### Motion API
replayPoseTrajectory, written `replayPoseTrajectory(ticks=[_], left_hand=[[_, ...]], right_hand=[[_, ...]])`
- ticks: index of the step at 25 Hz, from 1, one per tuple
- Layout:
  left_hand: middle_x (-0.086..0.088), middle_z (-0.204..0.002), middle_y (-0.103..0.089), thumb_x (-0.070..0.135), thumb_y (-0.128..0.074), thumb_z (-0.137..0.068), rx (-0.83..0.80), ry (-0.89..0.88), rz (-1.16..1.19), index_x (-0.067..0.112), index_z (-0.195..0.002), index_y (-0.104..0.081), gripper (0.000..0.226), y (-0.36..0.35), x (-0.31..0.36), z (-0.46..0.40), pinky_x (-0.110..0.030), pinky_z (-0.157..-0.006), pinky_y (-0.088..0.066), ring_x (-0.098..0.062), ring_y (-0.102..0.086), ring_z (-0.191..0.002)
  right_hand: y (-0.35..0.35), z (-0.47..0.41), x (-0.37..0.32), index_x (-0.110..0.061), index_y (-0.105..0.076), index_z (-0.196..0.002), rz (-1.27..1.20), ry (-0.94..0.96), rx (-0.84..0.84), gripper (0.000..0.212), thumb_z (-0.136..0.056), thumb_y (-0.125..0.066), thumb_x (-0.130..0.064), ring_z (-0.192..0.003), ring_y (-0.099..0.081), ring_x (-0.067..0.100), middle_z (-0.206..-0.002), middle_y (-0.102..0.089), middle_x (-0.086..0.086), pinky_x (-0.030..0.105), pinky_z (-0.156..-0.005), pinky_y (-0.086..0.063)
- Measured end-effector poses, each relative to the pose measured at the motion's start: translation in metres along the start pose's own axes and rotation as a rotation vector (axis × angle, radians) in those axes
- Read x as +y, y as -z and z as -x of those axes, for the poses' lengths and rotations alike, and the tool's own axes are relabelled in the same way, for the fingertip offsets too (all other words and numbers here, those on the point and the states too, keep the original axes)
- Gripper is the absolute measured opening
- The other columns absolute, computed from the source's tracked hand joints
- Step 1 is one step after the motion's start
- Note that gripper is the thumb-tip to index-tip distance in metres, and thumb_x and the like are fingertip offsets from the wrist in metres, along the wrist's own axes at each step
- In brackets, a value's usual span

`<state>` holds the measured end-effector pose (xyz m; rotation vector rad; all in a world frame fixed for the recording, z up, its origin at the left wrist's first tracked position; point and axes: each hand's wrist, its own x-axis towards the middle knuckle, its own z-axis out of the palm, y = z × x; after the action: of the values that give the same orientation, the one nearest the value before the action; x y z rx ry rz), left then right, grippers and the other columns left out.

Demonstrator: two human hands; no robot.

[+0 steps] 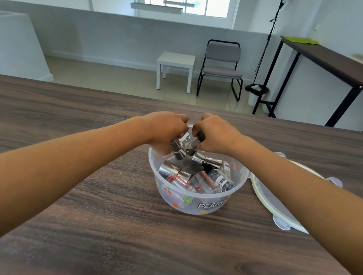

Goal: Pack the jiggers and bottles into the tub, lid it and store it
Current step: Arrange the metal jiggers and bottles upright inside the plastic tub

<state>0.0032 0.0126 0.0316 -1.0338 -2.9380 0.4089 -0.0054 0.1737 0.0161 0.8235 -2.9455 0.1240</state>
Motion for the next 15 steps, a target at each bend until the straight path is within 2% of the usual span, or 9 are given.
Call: replayPoseTrajectory(ticks=[2, 5, 7, 10, 13, 15], left_hand=[[-0.004, -0.102, -0.048, 0.022, -0.068, -0.071, 0.023, 0.025, 0.066, 0.009, -0.108, -0.06, 0.04, 0.0, 0.002, 0.0, -0.029, -0.066, -0.045, -0.02, -0.053, -0.08], [-0.007, -0.106, -0.052, 0.018, -0.07, -0.069, 0.089, 0.069, 0.147, 0.009, -0.111, -0.054, 0.046, -0.003, 0.005, -0.002, -0.028, -0.067, -0.042, -0.018, -0.05, -0.081], [-0.007, -0.106, -0.055, 0.016, -0.072, -0.067, 0.134, 0.114, 0.224, 0.009, -0.11, -0.052, 0.047, -0.006, 0.006, -0.004, -0.026, -0.069, -0.041, -0.016, -0.046, -0.083], [-0.008, -0.106, -0.06, 0.012, -0.071, -0.066, 0.15, 0.155, 0.346, 0.009, -0.108, -0.051, 0.046, -0.009, 0.006, -0.005, -0.03, -0.074, -0.047, -0.018, -0.052, -0.088], [-0.009, -0.105, -0.062, 0.011, -0.072, -0.066, 0.131, 0.179, 0.387, 0.009, -0.106, -0.05, 0.045, -0.013, 0.007, -0.003, -0.04, -0.08, -0.053, -0.025, -0.058, -0.094], [-0.01, -0.106, -0.062, 0.012, -0.071, -0.068, 0.131, 0.181, 0.365, 0.008, -0.107, -0.051, 0.043, -0.018, 0.009, -0.002, -0.038, -0.078, -0.051, -0.025, -0.057, -0.094]], right_hand=[[-0.005, -0.002, -0.003, -0.013, -0.068, -0.106, -0.005, 0.013, -0.012, 0.028, -0.08, -0.059, -0.012, -0.088, -0.055, 0.023, -0.094, -0.048, 0.007, 0.026, -0.07, -0.04], [-0.013, -0.002, -0.005, -0.01, -0.064, -0.107, -0.058, 0.029, 0.012, 0.028, -0.081, -0.054, -0.009, -0.093, -0.059, 0.027, -0.099, -0.062, 0.01, 0.026, -0.067, -0.037], [-0.017, 0.003, -0.003, -0.01, -0.06, -0.11, -0.157, 0.019, 0.073, 0.03, -0.08, -0.056, -0.012, -0.09, -0.062, 0.029, -0.098, -0.069, 0.011, 0.028, -0.066, -0.04], [-0.022, 0.011, 0.0, -0.008, -0.056, -0.106, -0.267, -0.06, 0.136, 0.029, -0.077, -0.059, -0.01, -0.089, -0.063, 0.029, -0.093, -0.071, 0.01, 0.037, -0.074, -0.051], [-0.027, 0.016, -0.001, -0.008, -0.063, -0.093, -0.23, -0.067, 0.192, 0.017, -0.077, -0.057, -0.009, -0.089, -0.058, 0.028, -0.087, -0.07, 0.008, 0.039, -0.075, -0.05], [-0.028, 0.016, -0.004, -0.01, -0.069, -0.091, -0.178, -0.047, 0.218, 0.017, -0.08, -0.057, -0.012, -0.09, -0.056, 0.027, -0.084, -0.072, 0.009, 0.039, -0.074, -0.049]])
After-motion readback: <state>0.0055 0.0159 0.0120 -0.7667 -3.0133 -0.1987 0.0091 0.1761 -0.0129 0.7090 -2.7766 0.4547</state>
